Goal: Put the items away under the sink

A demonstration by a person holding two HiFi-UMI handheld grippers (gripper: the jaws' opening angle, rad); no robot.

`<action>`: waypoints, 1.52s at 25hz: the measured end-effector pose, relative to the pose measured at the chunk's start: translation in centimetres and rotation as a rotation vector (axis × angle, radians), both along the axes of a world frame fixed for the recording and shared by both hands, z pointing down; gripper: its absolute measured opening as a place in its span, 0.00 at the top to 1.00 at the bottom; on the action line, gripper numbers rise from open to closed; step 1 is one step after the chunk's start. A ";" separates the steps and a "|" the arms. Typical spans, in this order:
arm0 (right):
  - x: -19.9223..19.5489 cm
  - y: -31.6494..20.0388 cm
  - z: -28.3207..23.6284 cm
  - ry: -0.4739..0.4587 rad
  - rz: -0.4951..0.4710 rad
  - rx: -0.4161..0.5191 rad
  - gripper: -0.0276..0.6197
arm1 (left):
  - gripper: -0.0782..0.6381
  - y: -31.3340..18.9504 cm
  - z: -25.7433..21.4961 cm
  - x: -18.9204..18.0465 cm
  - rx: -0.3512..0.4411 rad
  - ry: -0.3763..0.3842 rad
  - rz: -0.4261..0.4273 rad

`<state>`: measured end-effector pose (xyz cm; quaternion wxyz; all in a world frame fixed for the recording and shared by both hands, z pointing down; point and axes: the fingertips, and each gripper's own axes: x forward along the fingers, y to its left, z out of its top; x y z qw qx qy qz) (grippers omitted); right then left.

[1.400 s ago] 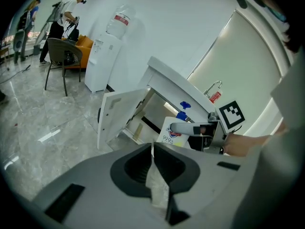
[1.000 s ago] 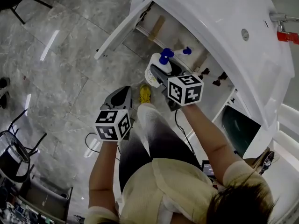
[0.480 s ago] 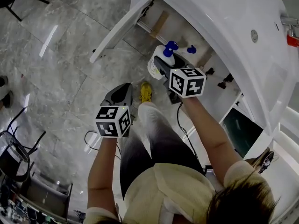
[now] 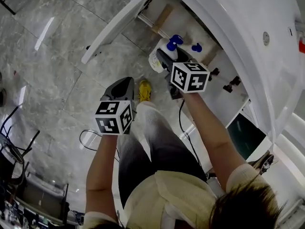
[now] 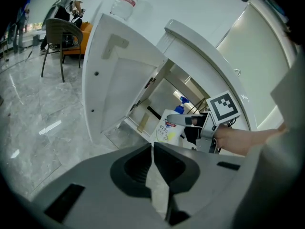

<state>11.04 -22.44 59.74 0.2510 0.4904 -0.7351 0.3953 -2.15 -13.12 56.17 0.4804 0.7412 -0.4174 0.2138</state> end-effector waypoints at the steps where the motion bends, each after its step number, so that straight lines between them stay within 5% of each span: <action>1: 0.2 -0.1 0.5 0.003 0.003 -0.001 0.52 | 0.82 -0.1 0.3 0.3 0.000 0.002 0.005; 38: 7.1 -10.4 12.9 0.225 0.097 0.139 0.52 | 0.82 -7.5 11.5 3.0 0.060 -0.013 -0.096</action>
